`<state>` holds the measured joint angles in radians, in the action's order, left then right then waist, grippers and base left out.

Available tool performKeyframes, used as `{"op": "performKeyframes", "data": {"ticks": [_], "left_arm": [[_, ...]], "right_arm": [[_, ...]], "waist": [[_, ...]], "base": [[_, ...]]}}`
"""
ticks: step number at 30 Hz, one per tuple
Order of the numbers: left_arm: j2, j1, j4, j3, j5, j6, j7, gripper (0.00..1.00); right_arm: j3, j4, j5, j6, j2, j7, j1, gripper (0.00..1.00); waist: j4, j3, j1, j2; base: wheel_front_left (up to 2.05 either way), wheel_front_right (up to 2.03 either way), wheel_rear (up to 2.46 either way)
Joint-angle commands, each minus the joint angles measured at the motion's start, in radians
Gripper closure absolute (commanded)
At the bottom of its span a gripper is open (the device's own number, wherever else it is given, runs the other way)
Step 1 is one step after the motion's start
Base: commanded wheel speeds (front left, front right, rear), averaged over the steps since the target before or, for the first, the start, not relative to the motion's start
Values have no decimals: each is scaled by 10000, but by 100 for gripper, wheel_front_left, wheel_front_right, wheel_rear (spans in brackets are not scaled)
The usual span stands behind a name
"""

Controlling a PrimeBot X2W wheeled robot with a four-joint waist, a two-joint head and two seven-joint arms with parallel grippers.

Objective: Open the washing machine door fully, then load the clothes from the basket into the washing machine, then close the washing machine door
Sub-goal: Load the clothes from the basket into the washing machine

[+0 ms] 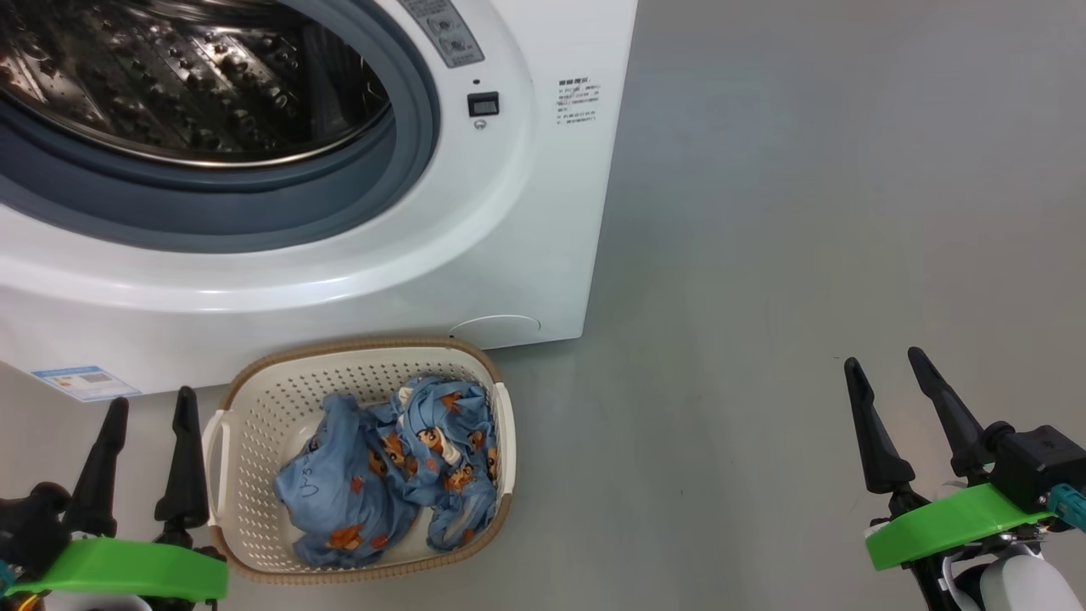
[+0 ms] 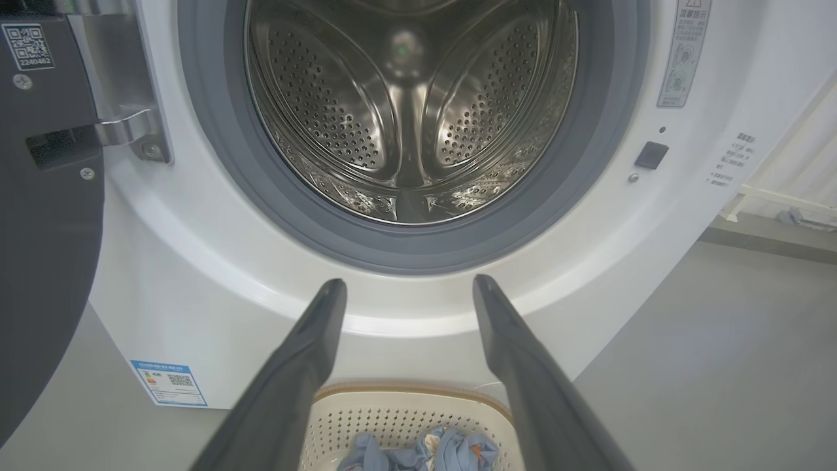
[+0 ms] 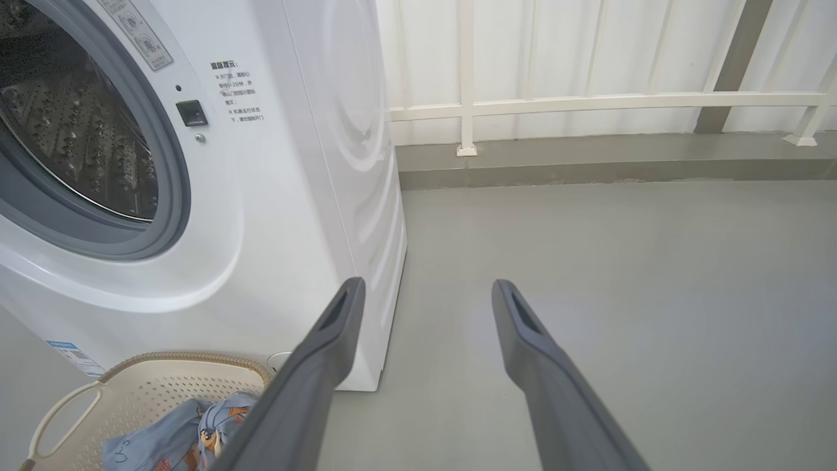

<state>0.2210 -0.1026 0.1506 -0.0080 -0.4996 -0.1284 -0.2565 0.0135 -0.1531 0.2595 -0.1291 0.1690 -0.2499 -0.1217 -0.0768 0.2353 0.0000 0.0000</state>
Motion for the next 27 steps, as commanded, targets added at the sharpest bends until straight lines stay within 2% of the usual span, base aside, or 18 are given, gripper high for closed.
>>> {"op": "performKeyframes", "data": {"ticks": [1,15,27], "left_arm": [[204,-253,-237,352,76,-23,-53,0],[-13,-306,33,49,-56,-23,-53,0],[-261,-642,1685,-515,-226,-23,-53,0]], "right_arm": [[-176,203,147,-16,74,-118,-159,0],[-147,256,128,-16,36,-118,-239,0],[-365,353,83,-16,-143,-118,-564,0]], "waist": [[13,11,0,0],[87,148,0,0],[64,799,0,0]], "base": [[11,-11,0],[0,0,0],[0,0,0]]}}
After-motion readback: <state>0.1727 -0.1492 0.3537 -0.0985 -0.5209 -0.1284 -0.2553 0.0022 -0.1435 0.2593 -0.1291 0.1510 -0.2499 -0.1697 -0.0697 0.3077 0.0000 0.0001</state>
